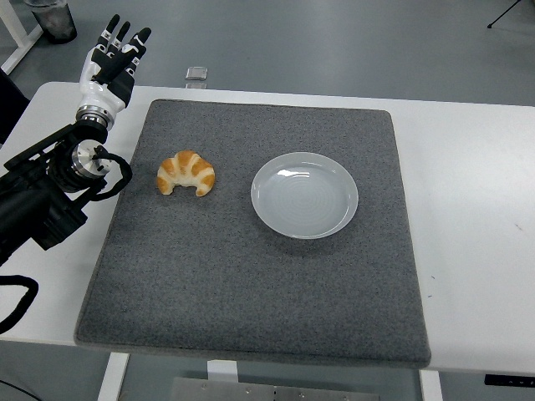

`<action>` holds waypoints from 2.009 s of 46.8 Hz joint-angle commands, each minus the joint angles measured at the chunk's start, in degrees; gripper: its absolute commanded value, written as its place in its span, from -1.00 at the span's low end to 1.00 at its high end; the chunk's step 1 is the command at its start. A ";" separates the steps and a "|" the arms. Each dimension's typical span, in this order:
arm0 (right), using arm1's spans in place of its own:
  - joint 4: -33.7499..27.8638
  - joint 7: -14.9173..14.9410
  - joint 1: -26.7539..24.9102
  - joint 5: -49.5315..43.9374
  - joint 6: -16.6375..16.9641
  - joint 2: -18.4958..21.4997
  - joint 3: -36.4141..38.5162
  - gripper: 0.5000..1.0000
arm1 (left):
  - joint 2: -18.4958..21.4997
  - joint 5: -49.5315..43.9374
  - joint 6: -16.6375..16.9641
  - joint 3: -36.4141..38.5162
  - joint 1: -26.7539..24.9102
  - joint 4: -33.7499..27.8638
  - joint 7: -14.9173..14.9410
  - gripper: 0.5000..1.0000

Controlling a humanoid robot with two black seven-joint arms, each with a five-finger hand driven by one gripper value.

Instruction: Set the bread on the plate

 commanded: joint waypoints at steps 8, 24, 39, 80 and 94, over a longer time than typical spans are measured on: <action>0.00 0.00 -0.01 0.00 0.00 0.00 0.00 0.81 | -0.01 -0.01 0.01 0.00 -0.12 -0.04 -0.03 0.98; 0.00 0.00 -0.01 0.00 0.00 0.00 0.00 0.81 | 0.87 -0.18 -5.09 -0.44 -0.74 0.23 0.06 0.98; 0.00 0.00 -0.01 0.00 0.00 0.00 0.00 0.81 | 3.15 0.17 -5.79 0.26 -2.06 -0.21 0.76 0.98; 0.00 0.00 -0.01 0.00 0.00 0.00 0.00 0.81 | 18.18 41.46 -4.13 47.45 -21.92 -16.56 1.82 0.96; 0.00 0.00 -0.01 0.00 0.00 0.00 0.00 0.81 | 20.55 63.10 -4.30 50.09 -24.12 -16.74 1.38 0.95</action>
